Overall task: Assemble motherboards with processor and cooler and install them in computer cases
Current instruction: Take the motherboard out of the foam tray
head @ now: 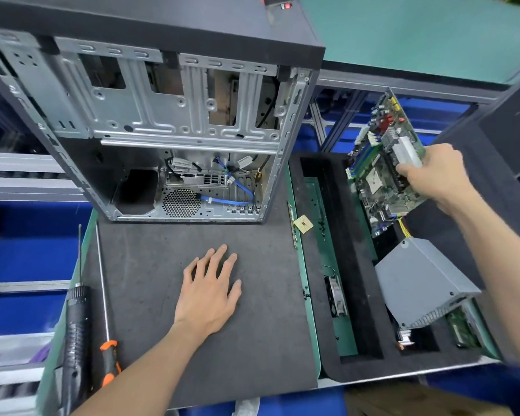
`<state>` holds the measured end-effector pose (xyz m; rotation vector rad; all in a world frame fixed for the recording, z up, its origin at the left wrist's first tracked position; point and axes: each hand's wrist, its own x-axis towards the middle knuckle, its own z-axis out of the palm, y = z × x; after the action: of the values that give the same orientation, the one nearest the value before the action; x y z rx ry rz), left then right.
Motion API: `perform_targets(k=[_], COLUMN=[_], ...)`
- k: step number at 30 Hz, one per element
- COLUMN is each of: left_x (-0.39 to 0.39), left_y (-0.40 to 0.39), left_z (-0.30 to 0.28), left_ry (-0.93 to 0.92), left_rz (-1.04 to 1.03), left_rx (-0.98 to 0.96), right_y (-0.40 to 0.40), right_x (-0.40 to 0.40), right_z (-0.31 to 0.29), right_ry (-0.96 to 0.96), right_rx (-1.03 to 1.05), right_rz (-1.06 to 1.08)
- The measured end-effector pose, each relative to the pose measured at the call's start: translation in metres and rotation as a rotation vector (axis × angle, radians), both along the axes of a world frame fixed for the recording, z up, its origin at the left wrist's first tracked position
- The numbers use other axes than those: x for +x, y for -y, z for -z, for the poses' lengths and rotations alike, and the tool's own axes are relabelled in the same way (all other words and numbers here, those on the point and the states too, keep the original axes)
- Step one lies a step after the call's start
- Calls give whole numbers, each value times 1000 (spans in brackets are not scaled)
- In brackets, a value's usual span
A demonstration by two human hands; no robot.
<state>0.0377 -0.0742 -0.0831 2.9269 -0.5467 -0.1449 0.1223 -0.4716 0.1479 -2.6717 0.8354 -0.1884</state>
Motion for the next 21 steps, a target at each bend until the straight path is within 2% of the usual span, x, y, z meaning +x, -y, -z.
perform_targets(k=[5, 13, 21], left_x=[0, 1, 10], left_y=[-1, -4, -14], left_z=[-1, 0, -14], left_ry=[-12, -39, -232], left_rz=[7, 22, 84], left_rx=[-11, -15, -165], right_y=[6, -9, -55], right_x=[-23, -98, -194], right_z=[-23, -49, -15], right_ry=[109, 245, 215], right_rx=[155, 574, 1001], right_rz=[56, 138, 226])
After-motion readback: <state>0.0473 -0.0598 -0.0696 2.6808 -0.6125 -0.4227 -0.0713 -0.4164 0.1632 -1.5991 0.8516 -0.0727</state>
